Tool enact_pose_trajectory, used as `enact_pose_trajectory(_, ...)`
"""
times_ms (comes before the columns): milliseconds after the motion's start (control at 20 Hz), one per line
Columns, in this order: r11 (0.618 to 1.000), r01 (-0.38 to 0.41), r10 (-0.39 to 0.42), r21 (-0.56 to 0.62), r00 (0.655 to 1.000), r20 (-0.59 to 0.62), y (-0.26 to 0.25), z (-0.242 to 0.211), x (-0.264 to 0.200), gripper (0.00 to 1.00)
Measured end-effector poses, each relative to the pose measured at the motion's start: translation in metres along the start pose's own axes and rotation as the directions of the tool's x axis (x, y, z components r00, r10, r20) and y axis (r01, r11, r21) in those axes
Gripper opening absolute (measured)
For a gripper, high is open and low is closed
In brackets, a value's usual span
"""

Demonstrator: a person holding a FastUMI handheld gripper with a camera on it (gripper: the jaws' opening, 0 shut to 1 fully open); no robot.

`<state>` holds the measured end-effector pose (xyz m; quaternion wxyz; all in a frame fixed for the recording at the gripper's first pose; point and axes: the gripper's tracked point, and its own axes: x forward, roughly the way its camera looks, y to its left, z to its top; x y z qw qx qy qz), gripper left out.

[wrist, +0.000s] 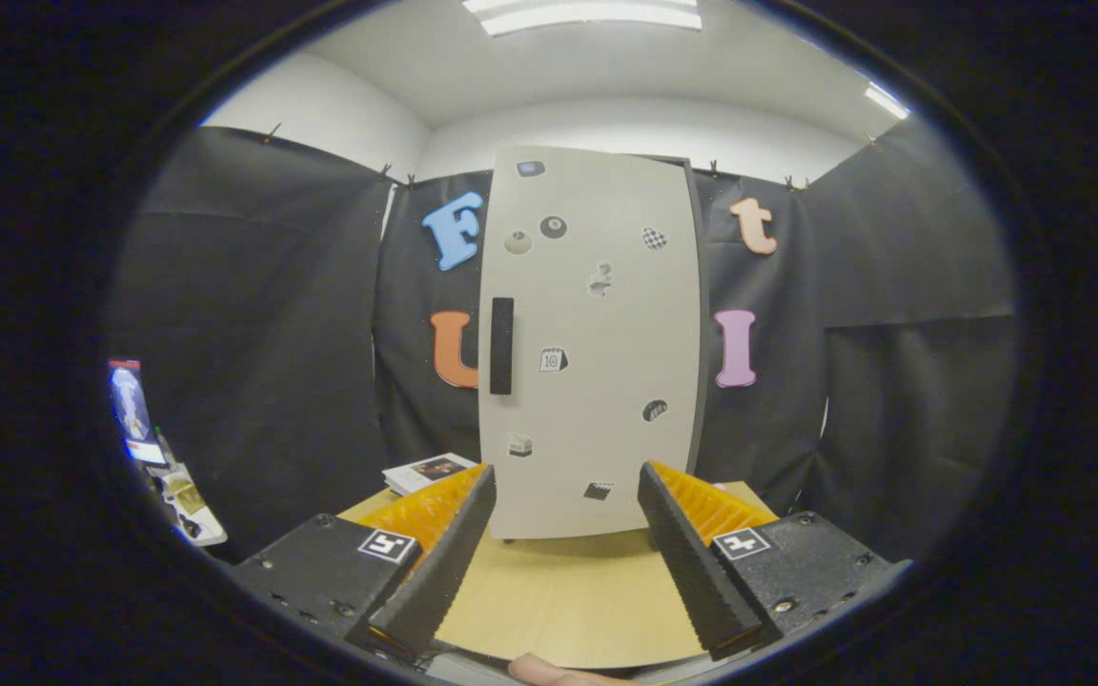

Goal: Open the shoe cabinet door, grab the shoes and put them into the shoe cabinet, then close the shoe cabinet door.

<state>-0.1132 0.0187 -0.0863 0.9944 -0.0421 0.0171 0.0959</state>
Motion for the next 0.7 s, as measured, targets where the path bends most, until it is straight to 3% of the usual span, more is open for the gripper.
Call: enact_pose_trajectory(700, 0.995, 0.088, -0.089, 0.049, 0.996, 0.020, -0.069, -0.007, -0.024, 0.98)
